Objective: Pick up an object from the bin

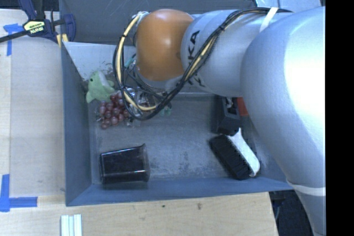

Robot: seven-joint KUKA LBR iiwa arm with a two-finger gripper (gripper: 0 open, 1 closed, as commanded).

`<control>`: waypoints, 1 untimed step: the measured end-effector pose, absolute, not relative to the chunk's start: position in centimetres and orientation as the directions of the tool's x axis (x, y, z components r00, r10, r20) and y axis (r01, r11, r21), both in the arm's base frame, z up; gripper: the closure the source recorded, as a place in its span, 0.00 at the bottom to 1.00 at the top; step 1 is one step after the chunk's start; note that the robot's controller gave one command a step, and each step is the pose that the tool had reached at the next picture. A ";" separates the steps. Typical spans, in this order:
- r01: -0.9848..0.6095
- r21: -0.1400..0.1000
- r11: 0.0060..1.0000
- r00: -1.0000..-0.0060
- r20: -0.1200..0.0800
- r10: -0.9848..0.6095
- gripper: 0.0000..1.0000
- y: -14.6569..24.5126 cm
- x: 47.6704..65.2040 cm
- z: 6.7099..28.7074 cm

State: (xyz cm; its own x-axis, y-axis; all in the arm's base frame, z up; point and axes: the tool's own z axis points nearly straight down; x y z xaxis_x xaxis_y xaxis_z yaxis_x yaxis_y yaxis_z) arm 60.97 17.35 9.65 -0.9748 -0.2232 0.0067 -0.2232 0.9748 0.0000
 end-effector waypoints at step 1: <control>-0.145 0.001 0.989 -0.989 -0.012 -0.145 1.00 18.3 59.7 12.4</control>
Offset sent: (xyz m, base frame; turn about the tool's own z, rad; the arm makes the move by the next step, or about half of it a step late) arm -0.0309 0.0063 -0.0265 -0.0897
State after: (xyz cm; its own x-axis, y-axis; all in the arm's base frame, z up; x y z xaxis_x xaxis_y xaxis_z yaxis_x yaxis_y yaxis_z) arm 59.67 18.27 12.43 -0.9893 -0.1453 -0.0115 -0.1453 0.9894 0.0007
